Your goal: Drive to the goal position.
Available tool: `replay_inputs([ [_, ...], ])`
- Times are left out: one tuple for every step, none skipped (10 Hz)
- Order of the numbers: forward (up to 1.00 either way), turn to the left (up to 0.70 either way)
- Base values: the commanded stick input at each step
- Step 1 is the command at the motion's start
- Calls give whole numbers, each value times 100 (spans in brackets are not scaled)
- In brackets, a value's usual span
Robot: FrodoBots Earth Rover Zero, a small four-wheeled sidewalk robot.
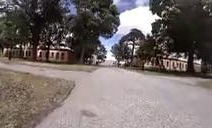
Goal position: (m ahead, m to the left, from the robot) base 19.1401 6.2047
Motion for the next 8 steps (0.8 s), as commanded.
replay_inputs([
  [70,0],
  [70,0],
  [70,0],
  [70,0],
  [70,0],
  [70,0],
  [70,0],
  [70,0],
])
